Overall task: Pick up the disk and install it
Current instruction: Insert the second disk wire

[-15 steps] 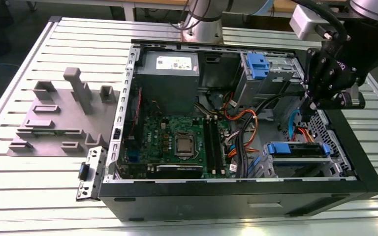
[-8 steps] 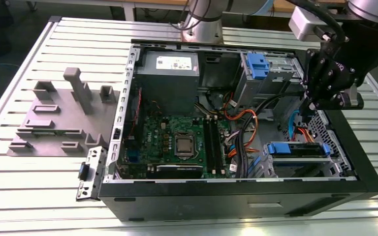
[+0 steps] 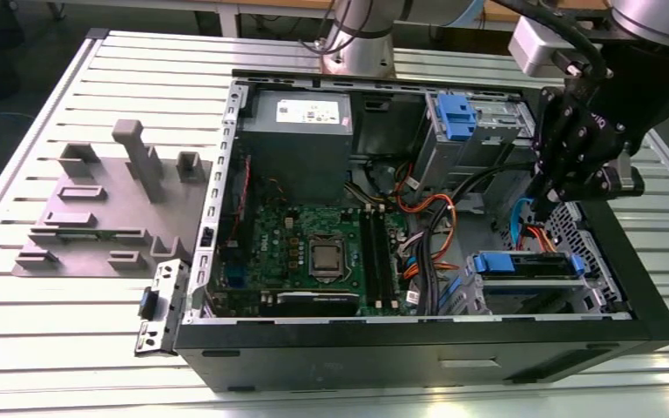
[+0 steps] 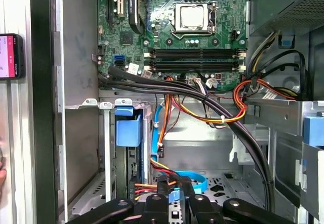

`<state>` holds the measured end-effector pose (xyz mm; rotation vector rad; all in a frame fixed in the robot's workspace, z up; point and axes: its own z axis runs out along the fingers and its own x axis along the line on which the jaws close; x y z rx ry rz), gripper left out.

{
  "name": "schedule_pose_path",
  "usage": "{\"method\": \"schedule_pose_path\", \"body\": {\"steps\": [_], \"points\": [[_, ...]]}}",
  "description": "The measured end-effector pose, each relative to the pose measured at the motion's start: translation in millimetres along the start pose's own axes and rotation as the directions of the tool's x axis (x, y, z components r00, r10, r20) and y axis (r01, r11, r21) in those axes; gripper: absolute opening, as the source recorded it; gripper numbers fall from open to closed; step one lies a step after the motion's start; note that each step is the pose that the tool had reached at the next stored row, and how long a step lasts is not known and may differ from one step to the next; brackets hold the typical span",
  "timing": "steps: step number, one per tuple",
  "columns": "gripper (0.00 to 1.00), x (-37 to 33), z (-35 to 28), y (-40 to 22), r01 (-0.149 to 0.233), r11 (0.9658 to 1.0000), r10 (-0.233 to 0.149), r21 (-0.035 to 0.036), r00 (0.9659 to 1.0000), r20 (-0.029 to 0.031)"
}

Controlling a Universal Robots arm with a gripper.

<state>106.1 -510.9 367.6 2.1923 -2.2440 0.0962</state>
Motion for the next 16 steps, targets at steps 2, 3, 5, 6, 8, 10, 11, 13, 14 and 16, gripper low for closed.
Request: {"method": "schedule_pose_path", "body": {"steps": [2, 3, 5, 6, 8, 10, 11, 13, 14, 16], "points": [[0.24, 0.1, -2.1, -0.1, 0.000, 1.0000, 0.000, 0.0000, 1.0000, -0.0002], [0.24, 0.1, -2.7, -0.1, 0.000, 1.0000, 0.000, 0.0000, 1.0000, 0.0000], [0.24, 0.0, -3.0, -0.1, 0.000, 1.0000, 0.000, 0.0001, 1.0000, -0.0007], [0.24, -0.1, -3.2, -0.1, 0.000, 1.0000, 0.000, 0.0001, 1.0000, -0.0010], [0.24, -0.3, -3.1, -0.1, 0.000, 1.0000, 0.000, 0.0001, 1.0000, -0.0011], [0.24, -0.4, -2.3, -0.1, 0.000, 1.0000, 0.000, 0.0002, 1.0000, -0.0047], [0.24, -0.4, -1.8, 0.0, 0.000, 1.0000, 0.000, 0.0002, 1.0000, -0.0098], [0.24, -0.5, 0.2, 0.0, 0.001, 1.0000, -0.001, 0.0004, 0.9999, -0.0156], [0.24, -0.6, 1.5, 0.1, 0.001, 1.0000, -0.001, 0.0004, 0.9999, -0.0165], [0.24, -0.9, 4.6, 0.2, 0.001, 1.0000, -0.001, 0.0004, 0.9999, -0.0168]]}}
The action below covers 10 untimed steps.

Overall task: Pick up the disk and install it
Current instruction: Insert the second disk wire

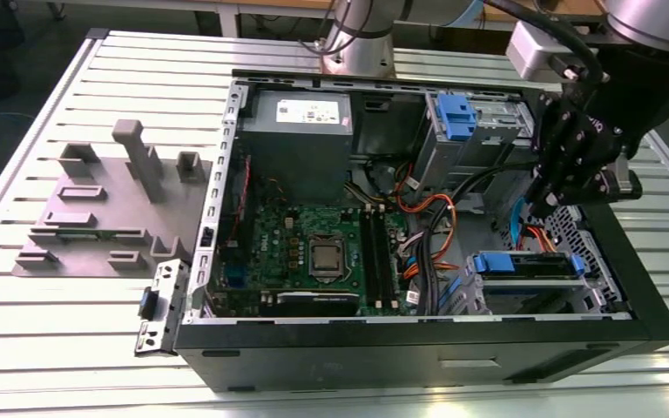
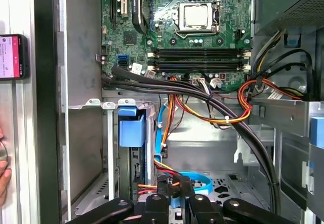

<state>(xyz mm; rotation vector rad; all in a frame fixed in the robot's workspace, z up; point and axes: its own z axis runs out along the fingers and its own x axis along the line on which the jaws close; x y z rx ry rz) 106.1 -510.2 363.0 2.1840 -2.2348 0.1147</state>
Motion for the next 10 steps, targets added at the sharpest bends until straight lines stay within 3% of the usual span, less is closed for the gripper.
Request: {"method": "schedule_pose_path", "body": {"steps": [6, 10], "points": [[0.24, -0.7, 8.4, 0.2, 0.000, 1.0000, 0.000, 0.0000, 1.0000, -0.0003], [0.23, -0.8, 10.7, 0.0, 0.000, 1.0000, 0.000, -0.0002, 1.0000, -0.0008]]}}
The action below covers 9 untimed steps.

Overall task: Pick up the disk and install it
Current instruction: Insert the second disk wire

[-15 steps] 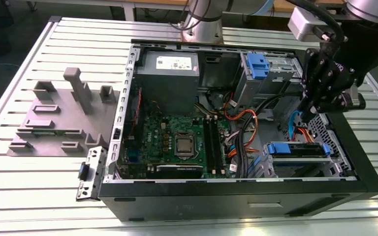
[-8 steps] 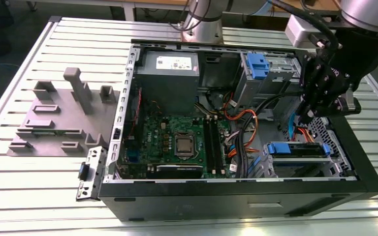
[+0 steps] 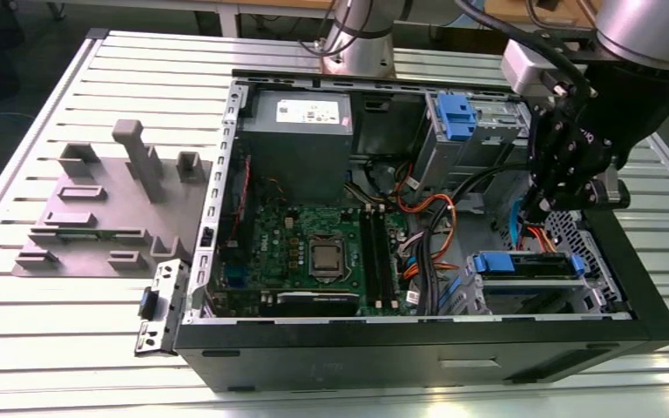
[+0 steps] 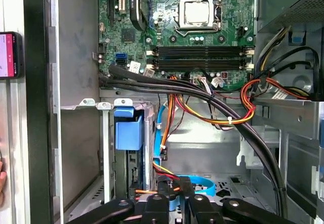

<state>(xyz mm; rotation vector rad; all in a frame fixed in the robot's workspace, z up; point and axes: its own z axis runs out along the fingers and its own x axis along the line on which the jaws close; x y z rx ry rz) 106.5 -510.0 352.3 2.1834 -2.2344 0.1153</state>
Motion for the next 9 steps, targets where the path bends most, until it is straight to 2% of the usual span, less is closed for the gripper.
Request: {"method": "schedule_pose_path", "body": {"steps": [1, 2, 5, 9], "points": [[0.23, 0.0, 0.2, 0.0, 0.000, 1.0000, 0.000, 0.0000, 1.0000, 0.0002], [0.16, 0.0, 0.4, 0.0, 0.000, 1.0000, 0.000, 0.0000, 1.0000, 0.0003], [0.16, 1.3, 0.7, 0.0, 0.000, 1.0000, 0.000, 0.0000, 1.0000, 0.0005], [0.16, 7.7, 1.3, 1.2, 0.001, 1.0000, -0.001, 0.0002, 1.0000, 0.0018]]}}
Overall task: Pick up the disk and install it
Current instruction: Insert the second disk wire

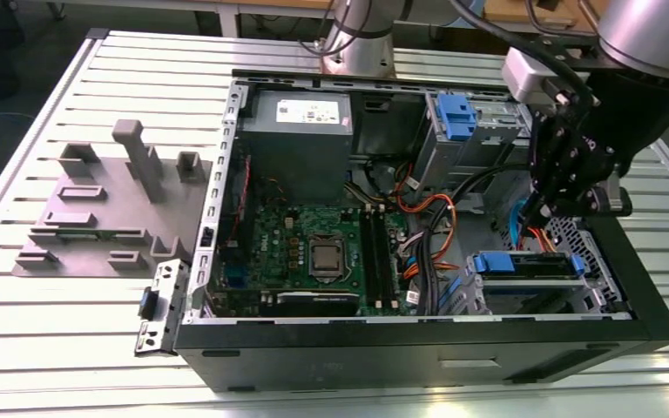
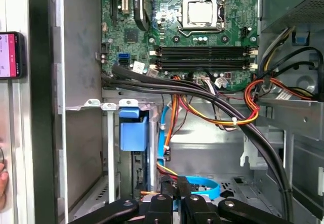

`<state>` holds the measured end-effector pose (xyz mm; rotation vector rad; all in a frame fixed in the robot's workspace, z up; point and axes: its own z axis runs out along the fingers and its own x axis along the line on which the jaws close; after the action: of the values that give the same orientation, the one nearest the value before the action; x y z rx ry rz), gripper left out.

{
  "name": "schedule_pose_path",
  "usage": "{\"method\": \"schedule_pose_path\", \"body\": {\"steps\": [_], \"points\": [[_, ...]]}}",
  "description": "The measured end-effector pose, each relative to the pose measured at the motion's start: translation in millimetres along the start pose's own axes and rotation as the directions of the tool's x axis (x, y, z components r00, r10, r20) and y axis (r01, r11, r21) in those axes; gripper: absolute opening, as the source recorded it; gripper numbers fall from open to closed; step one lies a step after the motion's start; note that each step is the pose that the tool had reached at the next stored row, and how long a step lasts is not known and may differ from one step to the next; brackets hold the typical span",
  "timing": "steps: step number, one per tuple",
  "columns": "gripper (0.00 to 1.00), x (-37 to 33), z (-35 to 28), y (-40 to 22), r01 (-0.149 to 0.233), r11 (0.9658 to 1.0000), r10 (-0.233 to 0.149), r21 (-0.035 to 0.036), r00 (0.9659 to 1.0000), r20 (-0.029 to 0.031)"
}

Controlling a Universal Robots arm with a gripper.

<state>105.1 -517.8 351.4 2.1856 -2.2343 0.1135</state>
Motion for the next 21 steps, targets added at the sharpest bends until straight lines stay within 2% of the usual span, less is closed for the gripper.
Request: {"method": "schedule_pose_path", "body": {"steps": [3, 4, 5, 8, 9, 12, 16, 21], "points": [[0.16, 5.3, 0.7, 2.1, 0.002, 1.0000, -0.002, 0.0004, 1.0000, 0.0035], [0.16, 6.5, 1.2, 2.9, 0.002, 1.0000, -0.002, 0.0005, 1.0000, 0.0067], [0.16, 7.2, 1.9, 3.4, 0.002, 1.0000, -0.002, 0.0004, 0.9999, 0.0133], [0.16, 10.0, 3.4, 4.6, 0.002, 1.0000, -0.002, 0.0001, 0.9991, 0.0415], [0.16, 11.8, 3.9, 4.9, 0.002, 1.0000, -0.002, 0.0004, 0.9989, 0.0479], [0.16, 17.3, 4.7, 5.4, 0.002, 1.0000, -0.002, 0.0033, 0.9985, 0.0546], [0.16, 22.1, 6.2, 6.3, 0.005, 1.0000, -0.005, 0.0073, 0.9977, 0.0671], [0.16, 32.5, 9.1, 7.8, 0.007, 0.9999, -0.008, 0.0095, 0.9972, 0.0740]]}}
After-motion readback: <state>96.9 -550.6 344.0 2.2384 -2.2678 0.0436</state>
